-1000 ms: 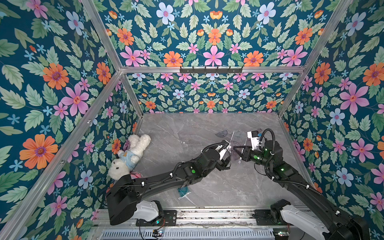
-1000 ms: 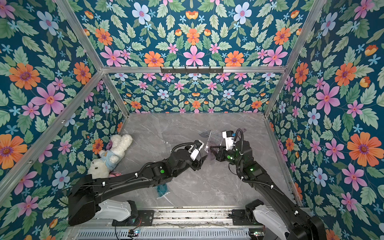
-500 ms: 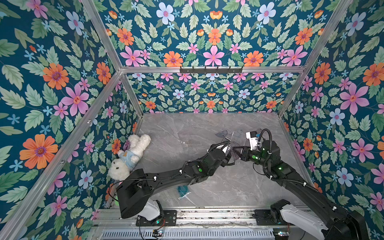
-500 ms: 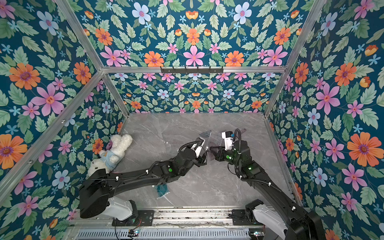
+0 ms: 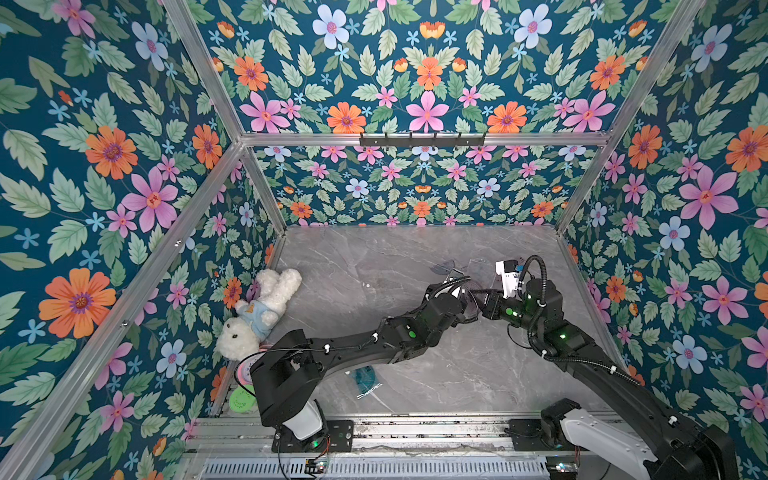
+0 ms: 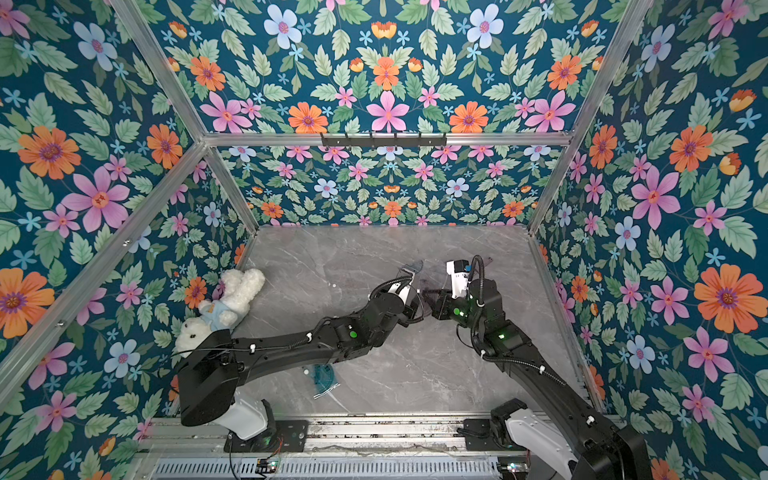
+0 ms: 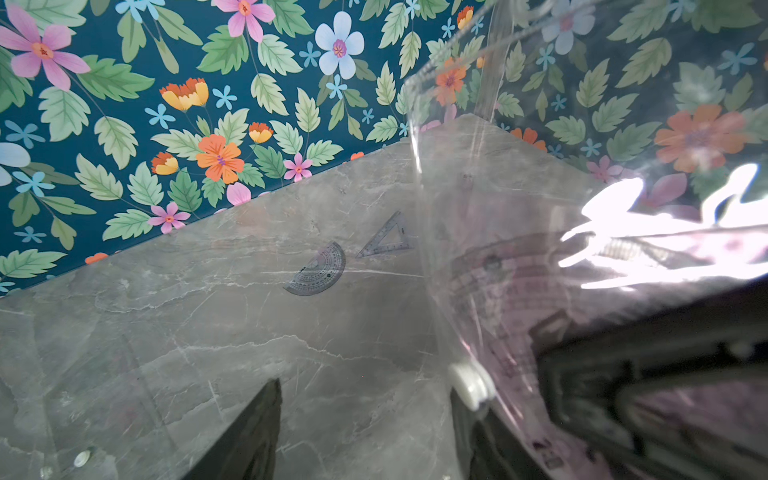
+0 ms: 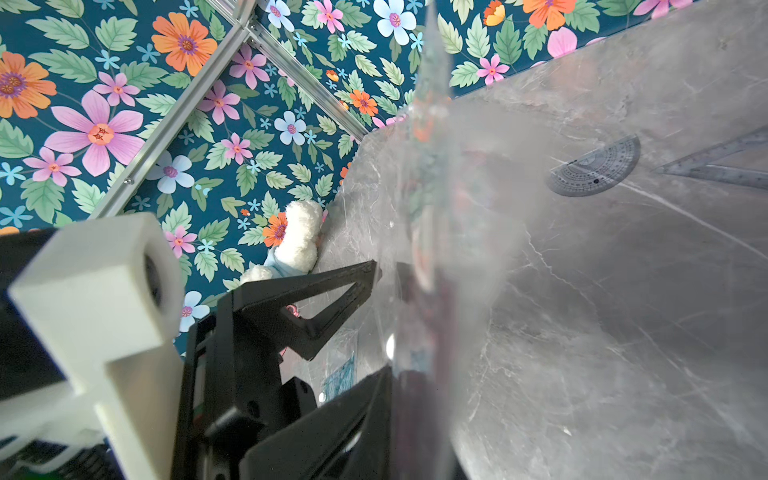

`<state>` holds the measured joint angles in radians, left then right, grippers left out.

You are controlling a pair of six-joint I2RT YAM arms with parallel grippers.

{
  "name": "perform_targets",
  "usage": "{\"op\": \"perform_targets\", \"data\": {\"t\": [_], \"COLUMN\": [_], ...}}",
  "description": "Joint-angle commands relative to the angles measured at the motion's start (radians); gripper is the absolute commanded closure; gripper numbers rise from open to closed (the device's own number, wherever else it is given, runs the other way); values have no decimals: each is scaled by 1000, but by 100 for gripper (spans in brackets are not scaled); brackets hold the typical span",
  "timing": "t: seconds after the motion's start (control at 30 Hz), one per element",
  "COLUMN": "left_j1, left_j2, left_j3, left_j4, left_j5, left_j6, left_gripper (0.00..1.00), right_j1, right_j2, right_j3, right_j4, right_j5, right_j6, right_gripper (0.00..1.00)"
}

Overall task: Open the ruler set and take out the ruler
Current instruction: Open the ruler set bag.

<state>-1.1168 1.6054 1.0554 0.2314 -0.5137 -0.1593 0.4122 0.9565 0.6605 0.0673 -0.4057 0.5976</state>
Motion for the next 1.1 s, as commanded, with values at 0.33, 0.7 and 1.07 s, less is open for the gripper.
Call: {"op": "perform_targets", "data": {"t": [0.33, 0.7, 1.07], "left_j1": [5, 4, 51], "left_j2": [-7, -30, -140], "left_j3": [3, -26, -131], "left_j4": [20, 29, 122], "left_j5": [7, 20, 150], "left_j6": [-47, -60, -91], "left_gripper": [66, 100, 100], "right_j1": [6, 6, 6], "right_j2": [-5, 1, -27], "right_j3": [10, -10, -12], "right_j4": [31, 43, 0], "right_j5": [-97, -91, -82], "right_j6": [-4, 5, -7], "right_gripper": [94, 94, 93]}}
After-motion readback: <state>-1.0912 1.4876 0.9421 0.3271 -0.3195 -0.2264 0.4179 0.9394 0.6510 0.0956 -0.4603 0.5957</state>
